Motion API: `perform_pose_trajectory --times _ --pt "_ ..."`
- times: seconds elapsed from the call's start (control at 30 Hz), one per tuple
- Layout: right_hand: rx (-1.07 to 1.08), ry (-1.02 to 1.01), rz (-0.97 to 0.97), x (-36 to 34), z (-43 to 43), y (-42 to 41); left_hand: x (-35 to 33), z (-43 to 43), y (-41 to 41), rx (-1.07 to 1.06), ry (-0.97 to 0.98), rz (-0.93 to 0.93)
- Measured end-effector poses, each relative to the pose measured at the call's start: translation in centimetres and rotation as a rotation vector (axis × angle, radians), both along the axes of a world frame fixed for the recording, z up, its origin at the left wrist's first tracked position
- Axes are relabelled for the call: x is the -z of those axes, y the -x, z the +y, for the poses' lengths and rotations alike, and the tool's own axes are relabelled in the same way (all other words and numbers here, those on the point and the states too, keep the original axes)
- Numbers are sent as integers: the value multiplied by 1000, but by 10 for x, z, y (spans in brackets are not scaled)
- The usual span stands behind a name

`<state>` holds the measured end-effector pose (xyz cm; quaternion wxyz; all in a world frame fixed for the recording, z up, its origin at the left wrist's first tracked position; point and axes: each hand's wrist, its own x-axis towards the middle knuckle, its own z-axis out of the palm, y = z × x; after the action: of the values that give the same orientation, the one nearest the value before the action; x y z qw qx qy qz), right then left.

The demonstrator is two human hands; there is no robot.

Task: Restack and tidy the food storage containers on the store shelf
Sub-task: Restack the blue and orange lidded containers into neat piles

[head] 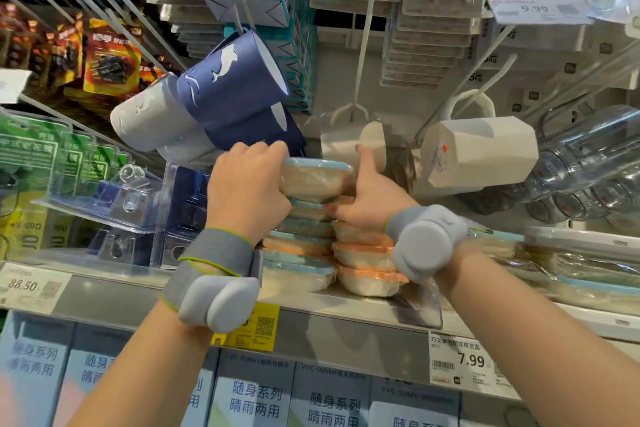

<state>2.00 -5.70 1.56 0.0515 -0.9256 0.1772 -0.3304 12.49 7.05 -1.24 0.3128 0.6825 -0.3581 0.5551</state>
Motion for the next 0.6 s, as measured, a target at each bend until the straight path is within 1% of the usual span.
perform_pose_trajectory --times 0.03,0.1,0.17,0.23,0.33,0.43,0.6 --pt "85 50 84 3 -2 -2 2 -1 2 -33 -64 35" --pt "248 176 215 10 -6 -2 5 -4 3 -76 -199 191" --pt "317 248 239 11 -8 3 9 -6 0 -109 -322 346" --pt "340 231 239 9 -7 8 14 -9 -6 -130 -446 432" --pt "365 228 259 8 -4 10 17 -11 -13 -113 -614 484" --pt "380 241 244 9 0 10 12 -10 -13 -104 -728 500" --pt "426 264 226 12 6 6 -3 -4 -5 -105 -833 545"
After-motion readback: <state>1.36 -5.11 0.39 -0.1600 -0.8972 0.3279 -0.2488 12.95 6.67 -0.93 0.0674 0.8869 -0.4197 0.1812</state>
